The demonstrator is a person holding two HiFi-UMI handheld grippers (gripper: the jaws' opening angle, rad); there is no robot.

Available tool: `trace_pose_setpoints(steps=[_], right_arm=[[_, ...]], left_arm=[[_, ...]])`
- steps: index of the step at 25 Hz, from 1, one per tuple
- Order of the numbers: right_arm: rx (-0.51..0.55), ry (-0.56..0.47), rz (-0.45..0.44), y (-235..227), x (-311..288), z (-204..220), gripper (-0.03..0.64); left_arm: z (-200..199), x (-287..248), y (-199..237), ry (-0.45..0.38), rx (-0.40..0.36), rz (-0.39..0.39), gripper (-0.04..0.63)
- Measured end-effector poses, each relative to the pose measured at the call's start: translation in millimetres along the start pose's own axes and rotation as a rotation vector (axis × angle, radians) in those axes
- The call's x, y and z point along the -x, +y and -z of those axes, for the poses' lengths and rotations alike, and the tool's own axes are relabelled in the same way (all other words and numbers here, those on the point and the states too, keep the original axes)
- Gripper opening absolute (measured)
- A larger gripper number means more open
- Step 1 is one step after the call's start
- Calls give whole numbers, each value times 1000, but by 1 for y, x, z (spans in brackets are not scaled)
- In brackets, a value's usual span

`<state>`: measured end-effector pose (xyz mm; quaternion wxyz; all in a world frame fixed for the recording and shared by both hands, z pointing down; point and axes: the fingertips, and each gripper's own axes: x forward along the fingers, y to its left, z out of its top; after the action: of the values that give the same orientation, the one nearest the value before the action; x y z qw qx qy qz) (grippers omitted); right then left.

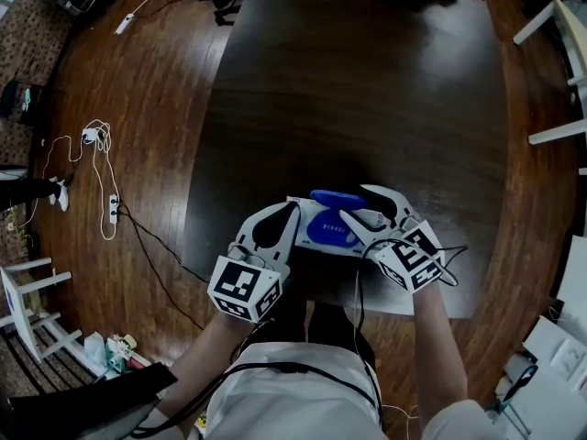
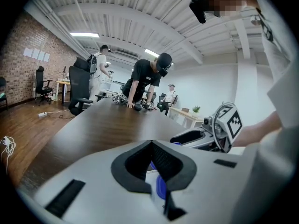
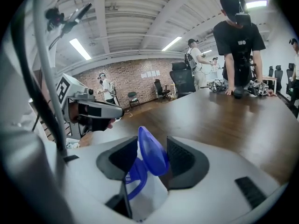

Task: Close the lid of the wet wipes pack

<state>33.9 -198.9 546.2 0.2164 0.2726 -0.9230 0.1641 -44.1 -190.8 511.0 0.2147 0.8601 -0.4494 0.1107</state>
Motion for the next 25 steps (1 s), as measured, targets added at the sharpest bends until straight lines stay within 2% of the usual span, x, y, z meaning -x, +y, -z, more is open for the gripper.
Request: trace_pose_setpoints(steps=[25], right_arm=[[15,-2,-11,57,19,17,181]], left_arm=[[17,28,-34,-10,-3,29,2]])
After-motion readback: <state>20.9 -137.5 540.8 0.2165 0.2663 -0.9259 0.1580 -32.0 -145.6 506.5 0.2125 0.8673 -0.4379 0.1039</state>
